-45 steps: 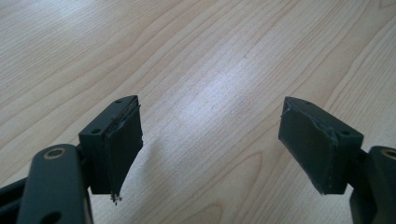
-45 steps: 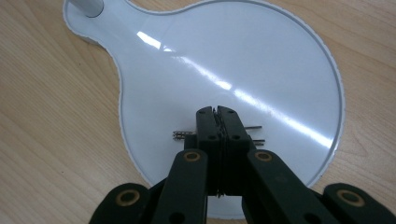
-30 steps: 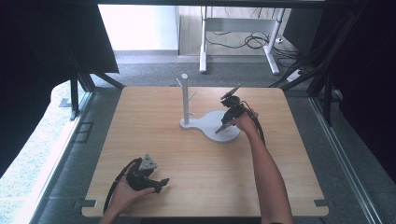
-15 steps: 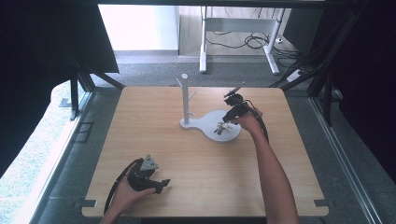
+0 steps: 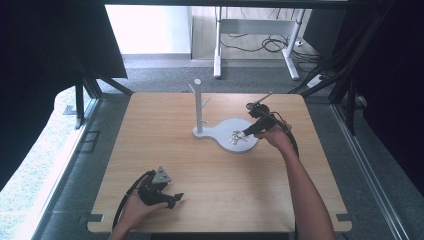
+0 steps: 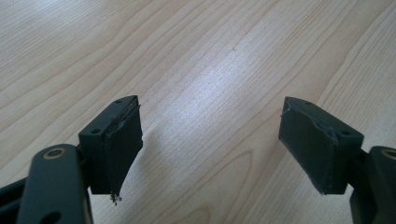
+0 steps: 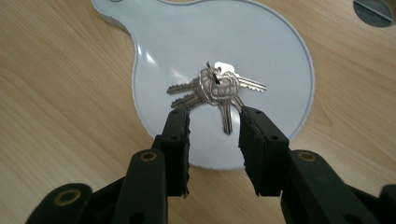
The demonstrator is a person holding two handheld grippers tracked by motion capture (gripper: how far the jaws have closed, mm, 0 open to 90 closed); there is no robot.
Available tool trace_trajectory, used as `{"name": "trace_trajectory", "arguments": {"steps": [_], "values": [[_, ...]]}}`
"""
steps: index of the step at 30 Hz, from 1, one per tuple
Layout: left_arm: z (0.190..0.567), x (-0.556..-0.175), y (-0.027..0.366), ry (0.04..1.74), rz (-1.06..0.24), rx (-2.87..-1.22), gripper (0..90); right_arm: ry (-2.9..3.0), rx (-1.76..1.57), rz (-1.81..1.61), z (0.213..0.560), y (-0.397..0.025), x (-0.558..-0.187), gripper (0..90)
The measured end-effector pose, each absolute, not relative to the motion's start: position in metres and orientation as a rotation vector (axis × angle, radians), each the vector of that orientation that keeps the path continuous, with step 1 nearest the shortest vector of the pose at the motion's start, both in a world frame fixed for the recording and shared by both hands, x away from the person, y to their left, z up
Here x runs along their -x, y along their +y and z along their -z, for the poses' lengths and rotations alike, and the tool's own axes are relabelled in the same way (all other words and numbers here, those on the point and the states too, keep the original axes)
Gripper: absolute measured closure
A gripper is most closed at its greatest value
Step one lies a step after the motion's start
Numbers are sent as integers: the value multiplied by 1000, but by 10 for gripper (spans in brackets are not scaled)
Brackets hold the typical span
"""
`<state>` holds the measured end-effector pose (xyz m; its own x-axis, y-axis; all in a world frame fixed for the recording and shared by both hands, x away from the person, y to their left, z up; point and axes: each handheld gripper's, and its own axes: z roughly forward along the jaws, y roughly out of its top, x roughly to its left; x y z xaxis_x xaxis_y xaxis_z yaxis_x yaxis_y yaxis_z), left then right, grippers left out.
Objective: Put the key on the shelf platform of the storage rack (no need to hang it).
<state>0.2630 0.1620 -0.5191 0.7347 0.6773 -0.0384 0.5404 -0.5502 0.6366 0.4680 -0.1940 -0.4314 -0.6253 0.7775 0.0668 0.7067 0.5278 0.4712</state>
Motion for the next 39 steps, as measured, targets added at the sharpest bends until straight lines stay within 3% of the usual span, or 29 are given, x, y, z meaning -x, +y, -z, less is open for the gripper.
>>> {"name": "trace_trajectory", "arguments": {"steps": [16,31,39], "values": [[519,-265,168,949,-300,-2290,218,2582,-1188,-855,423,-240,-393,538],[521,-264,165,957,-313,-2307,217,2453,-1282,-929,466,-295,-320,500],[519,-263,165,951,-321,-2304,218,2437,-1298,-924,479,-306,-309,487]]}}
